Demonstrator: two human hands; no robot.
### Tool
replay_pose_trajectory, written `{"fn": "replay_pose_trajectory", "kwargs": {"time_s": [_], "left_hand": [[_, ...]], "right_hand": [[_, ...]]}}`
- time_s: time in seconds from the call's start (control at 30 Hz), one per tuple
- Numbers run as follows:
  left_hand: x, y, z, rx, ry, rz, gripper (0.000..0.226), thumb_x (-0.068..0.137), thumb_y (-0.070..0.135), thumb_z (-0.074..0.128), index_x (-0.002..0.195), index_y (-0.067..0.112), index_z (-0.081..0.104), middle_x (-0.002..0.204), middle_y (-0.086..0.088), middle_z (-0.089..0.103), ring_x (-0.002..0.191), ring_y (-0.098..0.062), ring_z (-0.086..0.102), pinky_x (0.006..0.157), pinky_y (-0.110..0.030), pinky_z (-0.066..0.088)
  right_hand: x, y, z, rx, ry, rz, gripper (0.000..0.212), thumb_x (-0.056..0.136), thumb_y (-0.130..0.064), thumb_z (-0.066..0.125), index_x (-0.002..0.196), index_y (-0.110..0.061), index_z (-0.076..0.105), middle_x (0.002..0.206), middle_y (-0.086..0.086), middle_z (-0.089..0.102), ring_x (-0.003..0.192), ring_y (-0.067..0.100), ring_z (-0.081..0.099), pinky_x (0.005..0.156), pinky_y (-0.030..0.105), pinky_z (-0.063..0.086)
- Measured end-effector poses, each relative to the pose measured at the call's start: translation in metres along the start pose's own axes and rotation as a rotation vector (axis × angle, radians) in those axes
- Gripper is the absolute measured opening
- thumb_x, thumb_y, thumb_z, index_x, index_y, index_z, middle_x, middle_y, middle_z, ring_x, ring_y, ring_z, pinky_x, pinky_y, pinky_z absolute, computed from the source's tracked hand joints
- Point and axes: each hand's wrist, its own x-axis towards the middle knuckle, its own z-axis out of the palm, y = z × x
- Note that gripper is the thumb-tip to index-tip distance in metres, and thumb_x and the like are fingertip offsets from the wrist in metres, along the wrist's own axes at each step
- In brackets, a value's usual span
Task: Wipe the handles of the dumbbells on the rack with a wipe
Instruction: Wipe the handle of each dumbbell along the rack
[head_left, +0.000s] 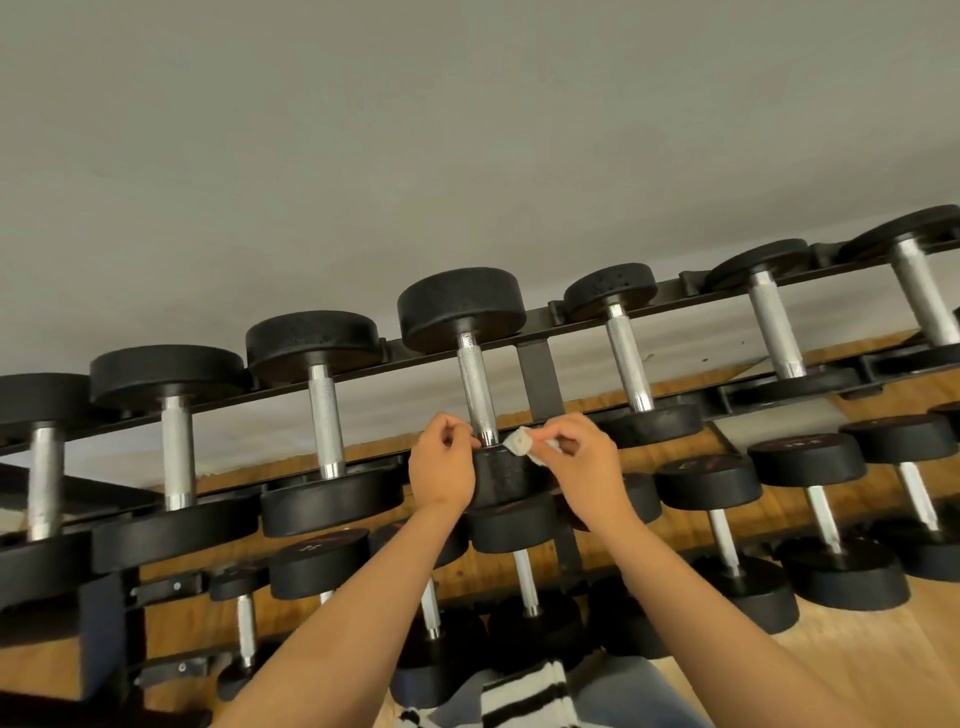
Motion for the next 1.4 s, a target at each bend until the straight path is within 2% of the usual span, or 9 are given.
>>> {"fn": "replay_pose_trajectory", "kwargs": {"time_s": [0.17, 0.3, 0.4, 0.53, 0.73, 1.0, 1.2, 1.4], "left_hand": [[-0.001, 0.001, 0.0, -0.008, 0.007, -0.007, 0.02, 0.098, 0.015, 0.048, 0.083, 0.01, 0.06, 0.074, 0.001, 0.066, 0.077, -0.011, 0.062, 0.069, -0.022, 0.043], [-0.002, 0.003, 0.0, -0.01, 0.005, -0.008, 0.021, 0.098, 0.015, 0.048, 0.081, 0.011, 0.06, 0.075, 0.0, 0.066, 0.077, -0.011, 0.062, 0.068, -0.022, 0.042], [-0.002, 0.004, -0.001, -0.004, 0.012, 0.001, 0.021, 0.098, 0.014, 0.047, 0.08, 0.013, 0.059, 0.075, -0.001, 0.066, 0.078, -0.012, 0.063, 0.069, -0.022, 0.043], [-0.003, 0.004, 0.0, 0.0, 0.019, -0.003, 0.022, 0.098, 0.013, 0.047, 0.079, 0.014, 0.059, 0.074, 0.001, 0.066, 0.076, -0.01, 0.062, 0.069, -0.022, 0.043], [-0.003, 0.005, 0.0, 0.006, 0.021, -0.006, 0.023, 0.098, 0.013, 0.047, 0.078, 0.013, 0.058, 0.074, 0.002, 0.065, 0.078, -0.011, 0.063, 0.071, -0.023, 0.044], [-0.002, 0.004, 0.0, 0.011, 0.025, -0.008, 0.023, 0.098, 0.014, 0.047, 0.077, 0.016, 0.058, 0.074, 0.004, 0.066, 0.08, -0.013, 0.064, 0.078, -0.029, 0.048], [-0.002, 0.005, 0.0, 0.002, 0.026, -0.018, 0.024, 0.098, 0.013, 0.047, 0.076, 0.016, 0.058, 0.073, 0.001, 0.066, 0.079, -0.015, 0.064, 0.076, -0.028, 0.046], [-0.003, 0.006, -0.001, -0.015, 0.025, -0.012, 0.026, 0.097, 0.011, 0.045, 0.075, 0.018, 0.057, 0.073, -0.001, 0.066, 0.078, -0.014, 0.063, 0.073, -0.025, 0.044]], "right_hand": [[-0.027, 0.018, -0.005, 0.068, -0.029, 0.076, 0.021, 0.08, 0.001, 0.073, 0.08, -0.021, 0.071, 0.091, 0.001, 0.064, 0.084, -0.001, 0.06, 0.074, 0.012, 0.047], [-0.002, 0.019, -0.005, 0.105, 0.004, 0.104, 0.007, 0.083, -0.006, 0.072, 0.086, -0.012, 0.073, 0.093, 0.005, 0.066, 0.086, 0.009, 0.062, 0.076, 0.018, 0.051], [0.005, 0.019, -0.007, 0.123, 0.022, 0.128, 0.007, 0.083, -0.011, 0.073, 0.09, -0.012, 0.073, 0.093, 0.002, 0.067, 0.089, 0.014, 0.063, 0.079, 0.021, 0.052], [-0.019, 0.033, -0.012, 0.147, 0.012, 0.173, 0.008, 0.083, -0.009, 0.072, 0.087, -0.017, 0.072, 0.093, 0.002, 0.068, 0.089, 0.01, 0.063, 0.076, 0.015, 0.05], [0.0, 0.03, -0.012, 0.219, 0.028, 0.257, 0.007, 0.086, -0.013, 0.071, 0.091, -0.01, 0.073, 0.086, 0.004, 0.071, 0.082, 0.009, 0.065, 0.069, 0.015, 0.05], [-0.015, 0.035, -0.011, 0.264, 0.077, 0.344, 0.008, 0.084, -0.018, 0.072, 0.089, -0.013, 0.074, 0.089, 0.007, 0.07, 0.088, 0.019, 0.064, 0.073, 0.018, 0.051], [-0.004, 0.031, -0.012, 0.262, 0.096, 0.375, 0.01, 0.088, -0.019, 0.069, 0.095, -0.014, 0.073, 0.091, -0.001, 0.071, 0.09, 0.011, 0.064, 0.068, 0.013, 0.047], [-0.01, 0.038, -0.01, 0.289, 0.125, 0.438, 0.008, 0.088, -0.018, 0.068, 0.093, -0.014, 0.072, 0.093, 0.002, 0.07, 0.091, 0.012, 0.063, 0.071, 0.016, 0.044]]}}
